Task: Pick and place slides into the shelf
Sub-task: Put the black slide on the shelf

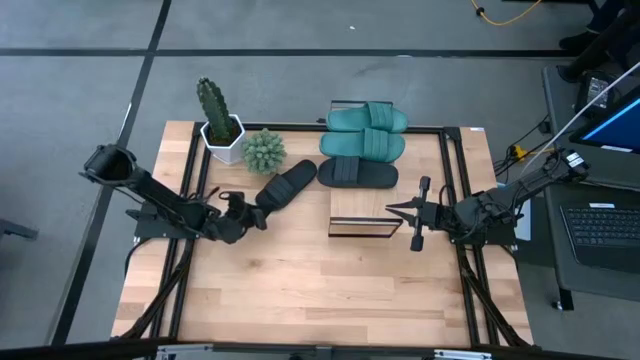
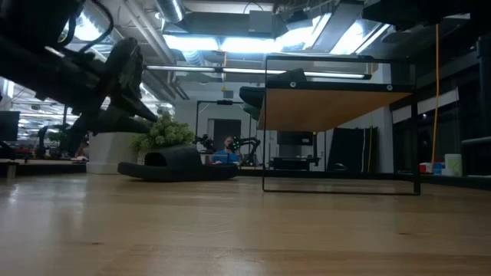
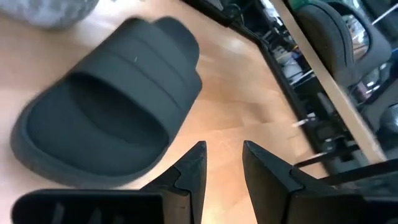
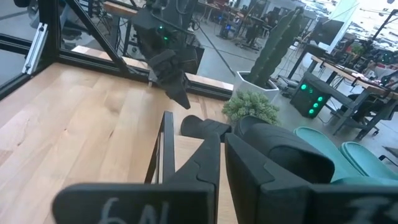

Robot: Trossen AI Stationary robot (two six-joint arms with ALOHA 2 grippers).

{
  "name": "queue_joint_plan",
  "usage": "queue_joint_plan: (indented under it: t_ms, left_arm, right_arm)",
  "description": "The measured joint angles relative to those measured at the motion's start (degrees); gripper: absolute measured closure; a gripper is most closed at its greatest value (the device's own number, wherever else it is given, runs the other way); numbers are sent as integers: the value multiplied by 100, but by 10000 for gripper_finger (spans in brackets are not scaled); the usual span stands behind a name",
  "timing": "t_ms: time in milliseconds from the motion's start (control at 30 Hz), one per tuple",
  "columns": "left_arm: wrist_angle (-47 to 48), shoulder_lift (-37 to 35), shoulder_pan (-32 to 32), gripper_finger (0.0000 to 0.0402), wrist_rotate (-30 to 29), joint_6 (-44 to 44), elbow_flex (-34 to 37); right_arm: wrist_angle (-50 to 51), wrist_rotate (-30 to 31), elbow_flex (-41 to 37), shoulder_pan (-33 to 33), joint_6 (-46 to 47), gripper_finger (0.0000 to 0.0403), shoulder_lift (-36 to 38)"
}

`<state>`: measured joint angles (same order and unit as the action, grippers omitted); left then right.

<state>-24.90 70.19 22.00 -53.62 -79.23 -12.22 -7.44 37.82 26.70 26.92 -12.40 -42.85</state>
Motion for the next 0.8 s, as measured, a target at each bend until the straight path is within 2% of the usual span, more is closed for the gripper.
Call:
queue_joint_plan:
  t_ms: [200, 633, 800]
  left_arm:
    - [-145, -2, -368, 306, 406, -610, 259]
    - [-132, -2, -1497, 306, 1850, -619, 262]
    - [-128, -2, -1737, 306, 1925, -616, 262]
  right_arm:
    - [26, -1, 0, 0, -9, 375, 0]
    - [17, -2, 0, 0, 9, 375, 0]
    - [50, -2, 0, 0, 9, 375, 0]
